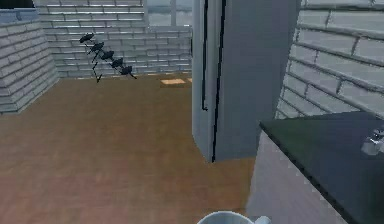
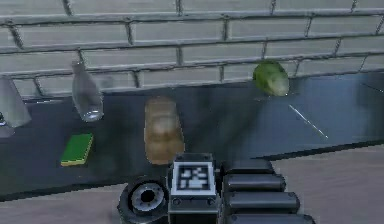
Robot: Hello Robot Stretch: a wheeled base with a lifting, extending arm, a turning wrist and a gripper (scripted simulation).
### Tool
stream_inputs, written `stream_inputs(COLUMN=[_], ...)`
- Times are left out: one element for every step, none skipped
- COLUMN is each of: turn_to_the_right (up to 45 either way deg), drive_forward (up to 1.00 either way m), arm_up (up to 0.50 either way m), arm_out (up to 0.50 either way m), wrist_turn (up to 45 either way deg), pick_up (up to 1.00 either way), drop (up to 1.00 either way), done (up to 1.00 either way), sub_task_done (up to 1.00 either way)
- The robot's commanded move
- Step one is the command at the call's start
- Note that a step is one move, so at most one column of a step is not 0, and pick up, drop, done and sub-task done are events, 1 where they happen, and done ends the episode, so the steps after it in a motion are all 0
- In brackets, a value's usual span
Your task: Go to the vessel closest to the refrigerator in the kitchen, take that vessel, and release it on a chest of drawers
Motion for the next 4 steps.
stream_inputs(turn_to_the_right=[-45.0,-27.0,0.0,0.0], drive_forward=[0.00,0.00,1.00,1.00], arm_up=[0.00,0.00,0.00,0.00], arm_out=[0.00,0.00,0.00,0.00], wrist_turn=[0.0,0.0,0.0,0.0], pick_up=[0.00,0.00,0.00,0.00], drop=[0.00,0.00,0.00,0.00], done=[0.00,0.00,0.00,0.00], sub_task_done=[0.00,0.00,0.00,0.00])
